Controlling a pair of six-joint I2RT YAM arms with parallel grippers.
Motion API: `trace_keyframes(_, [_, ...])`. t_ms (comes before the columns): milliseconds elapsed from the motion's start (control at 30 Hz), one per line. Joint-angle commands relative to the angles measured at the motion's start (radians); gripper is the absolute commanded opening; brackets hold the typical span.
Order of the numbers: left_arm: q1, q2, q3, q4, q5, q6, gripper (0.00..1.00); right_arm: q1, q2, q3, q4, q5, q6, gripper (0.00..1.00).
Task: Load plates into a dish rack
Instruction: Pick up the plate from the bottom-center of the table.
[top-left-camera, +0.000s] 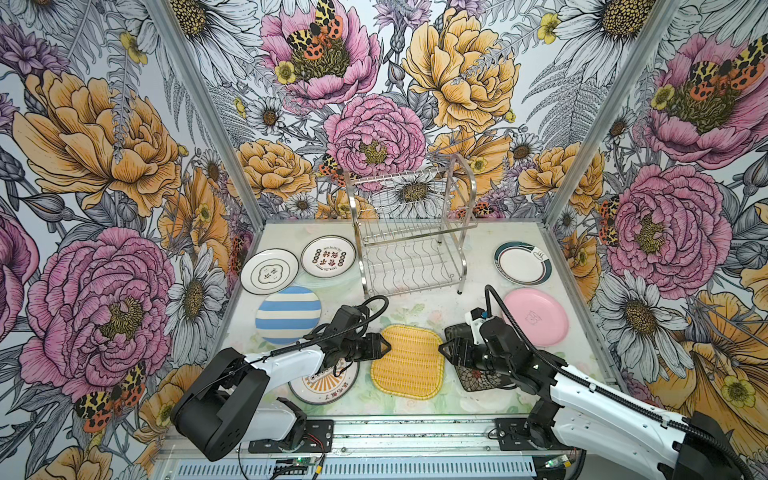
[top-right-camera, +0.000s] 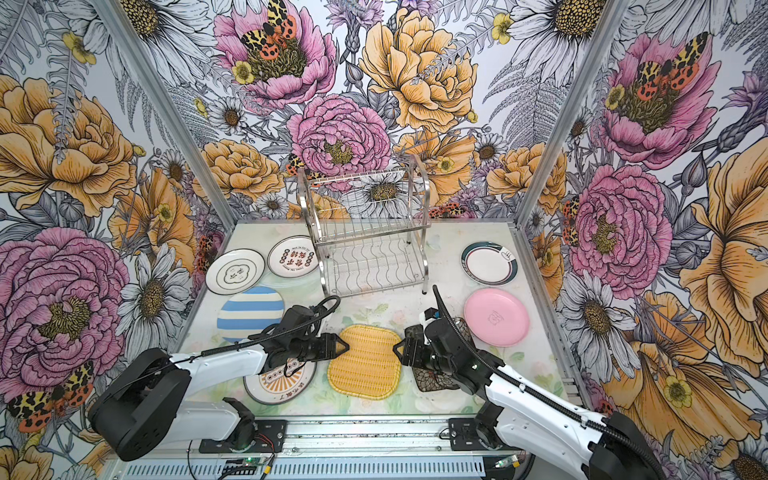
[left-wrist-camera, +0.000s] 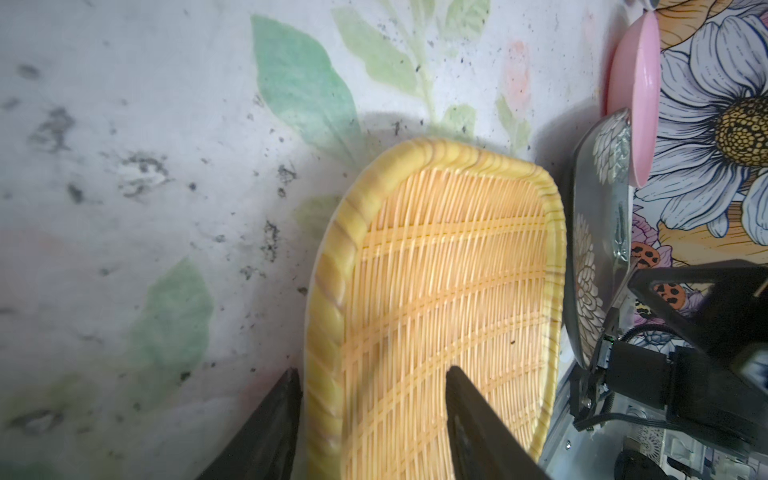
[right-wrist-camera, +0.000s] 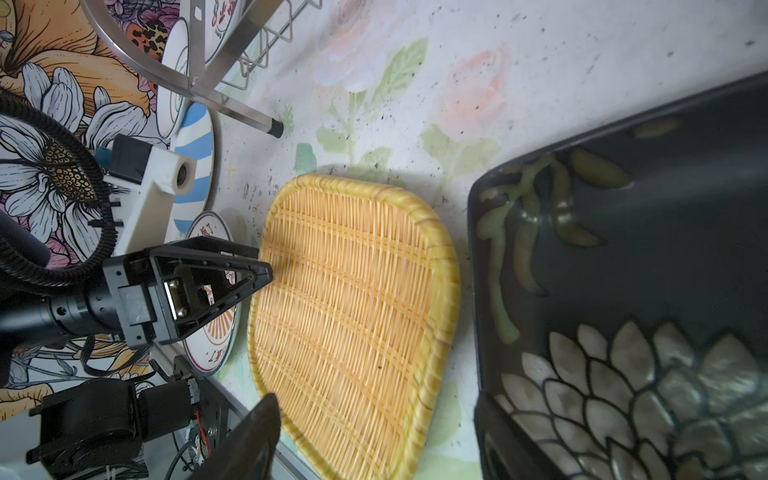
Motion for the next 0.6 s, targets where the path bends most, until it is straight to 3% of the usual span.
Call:
trace_keyframes(0, [0.012, 0.027, -0.034, 0.075, 0.058, -0.01, 0.53, -0.023, -0.017, -0.007, 0.01, -0.026, -0.004, 0.75])
trace_keyframes(567, [0.035, 0.041, -0.065, 0.127, 0.088, -0.043, 0.19, -0.093, -0.035, -0.02, 0.01, -0.079, -0.029, 0.75])
